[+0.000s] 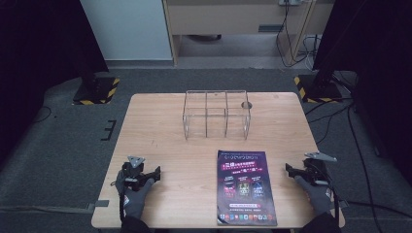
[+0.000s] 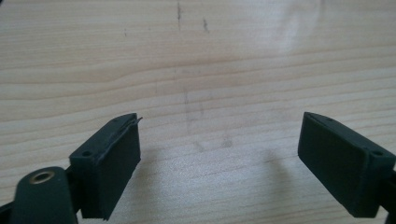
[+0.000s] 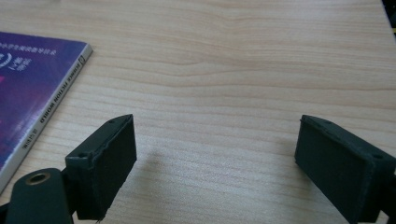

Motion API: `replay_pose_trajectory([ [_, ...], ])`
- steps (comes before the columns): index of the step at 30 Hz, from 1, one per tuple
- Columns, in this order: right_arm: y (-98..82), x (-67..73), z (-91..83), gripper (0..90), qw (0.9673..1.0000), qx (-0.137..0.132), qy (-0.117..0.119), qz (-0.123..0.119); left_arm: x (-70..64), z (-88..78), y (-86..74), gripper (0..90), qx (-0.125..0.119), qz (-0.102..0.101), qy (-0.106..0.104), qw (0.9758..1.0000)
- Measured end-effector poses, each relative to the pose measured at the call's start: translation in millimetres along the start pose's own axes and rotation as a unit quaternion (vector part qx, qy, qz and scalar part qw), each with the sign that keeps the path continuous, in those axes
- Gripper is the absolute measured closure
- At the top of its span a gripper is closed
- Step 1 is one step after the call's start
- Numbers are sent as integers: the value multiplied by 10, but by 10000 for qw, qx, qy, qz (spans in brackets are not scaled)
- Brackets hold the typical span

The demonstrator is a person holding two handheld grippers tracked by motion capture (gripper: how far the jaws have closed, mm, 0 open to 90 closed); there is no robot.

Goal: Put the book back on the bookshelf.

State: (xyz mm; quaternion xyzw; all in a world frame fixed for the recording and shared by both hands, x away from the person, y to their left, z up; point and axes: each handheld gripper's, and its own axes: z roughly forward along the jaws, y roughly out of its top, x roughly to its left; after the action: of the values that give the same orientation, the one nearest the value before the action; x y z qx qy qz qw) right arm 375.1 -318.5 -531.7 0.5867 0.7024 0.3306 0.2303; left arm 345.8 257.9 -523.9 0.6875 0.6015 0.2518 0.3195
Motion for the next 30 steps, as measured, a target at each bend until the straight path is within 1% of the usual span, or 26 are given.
replay_pose_trajectory([
  [1, 5, 0, -18, 128, 10000, -53, -18, -41, -10, -15, 3, 140, -32, -26, -11, 10000],
  [3, 16, 15, -51, 128, 9999, -63, -41, -71, -28, -43, 10, 155, -55, -47, -103, 9999],
  [6, 27, 31, -74, 127, 9999, -113, -40, -100, -49, -71, 16, 162, -108, -61, -153, 9998],
  [8, 40, 45, -105, 122, 9998, -133, -17, -147, -80, -119, 25, 180, -214, -58, -223, 9995],
  [9, 44, 49, -112, 121, 9998, -142, -35, -133, -80, -119, 25, 192, -214, -58, -223, 9995],
  [12, 49, 46, -145, 121, 9998, -138, 2, -112, -127, -182, 31, 209, -314, -85, -297, 9990],
  [14, 47, 36, -161, 121, 9998, -188, 14, -81, -141, -193, 33, 214, -329, -78, -326, 9989],
  [17, 46, 32, -182, 121, 9998, -191, 46, -24, -188, -218, 40, 223, -367, -74, -386, 9986],
  [20, 59, 41, -227, 122, 9996, -260, 60, -50, -254, -242, 54, 236, -392, -48, -502, 9980],
  [23, 63, 75, -258, 122, 9995, -297, 92, -64, -299, -255, 56, 244, -407, -91, -589, 9974],
  [28, 81, 151, -292, 124, 9994, -302, 122, -128, -389, -280, 61, 250, -433, -26, -675, 9968],
  [29, 87, 167, -302, 124, 9994, -289, 129, -126, -389, -280, 61, 250, -433, -26, -675, 9968],
  [30, 92, 176, -308, 125, 9993, -290, 157, -164, -424, -293, 61, 250, -435, -20, -754, 9962],
])
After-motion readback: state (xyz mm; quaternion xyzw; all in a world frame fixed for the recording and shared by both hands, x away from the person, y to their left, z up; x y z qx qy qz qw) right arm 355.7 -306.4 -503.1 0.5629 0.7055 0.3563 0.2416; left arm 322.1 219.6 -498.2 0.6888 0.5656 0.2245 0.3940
